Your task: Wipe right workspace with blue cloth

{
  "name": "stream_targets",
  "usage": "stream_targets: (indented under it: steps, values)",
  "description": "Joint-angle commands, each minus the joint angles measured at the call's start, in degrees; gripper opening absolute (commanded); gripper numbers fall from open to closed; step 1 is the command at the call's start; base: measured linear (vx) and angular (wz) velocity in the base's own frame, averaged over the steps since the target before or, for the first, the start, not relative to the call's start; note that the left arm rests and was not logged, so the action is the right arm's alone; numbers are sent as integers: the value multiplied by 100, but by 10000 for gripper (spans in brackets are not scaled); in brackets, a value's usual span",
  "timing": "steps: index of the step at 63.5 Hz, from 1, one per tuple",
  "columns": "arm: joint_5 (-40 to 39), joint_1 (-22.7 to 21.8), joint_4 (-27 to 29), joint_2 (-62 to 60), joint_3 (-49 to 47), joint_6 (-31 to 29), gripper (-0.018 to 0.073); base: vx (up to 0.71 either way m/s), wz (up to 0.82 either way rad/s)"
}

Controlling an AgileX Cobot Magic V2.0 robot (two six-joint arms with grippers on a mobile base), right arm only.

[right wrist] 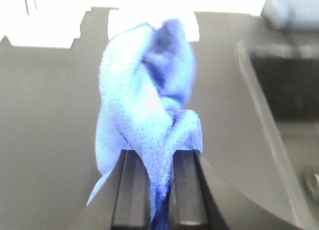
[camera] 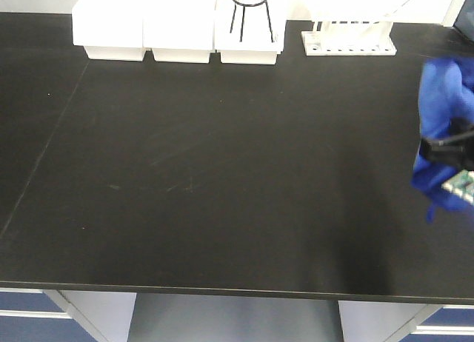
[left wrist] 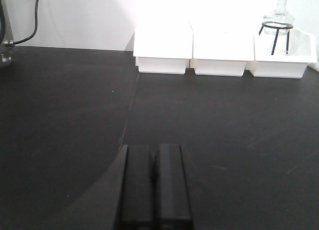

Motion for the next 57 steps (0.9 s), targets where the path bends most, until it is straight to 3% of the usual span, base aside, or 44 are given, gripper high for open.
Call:
stream_targets:
  steps: [1,18,57]
  values:
    - [40,311,-87,-275,83,-68,-5,0,0]
    - [107,536,-120,-1126,1011,-41,-5,0,0]
    - [539,531,-117,-1757,1078,-48,-5,0,0]
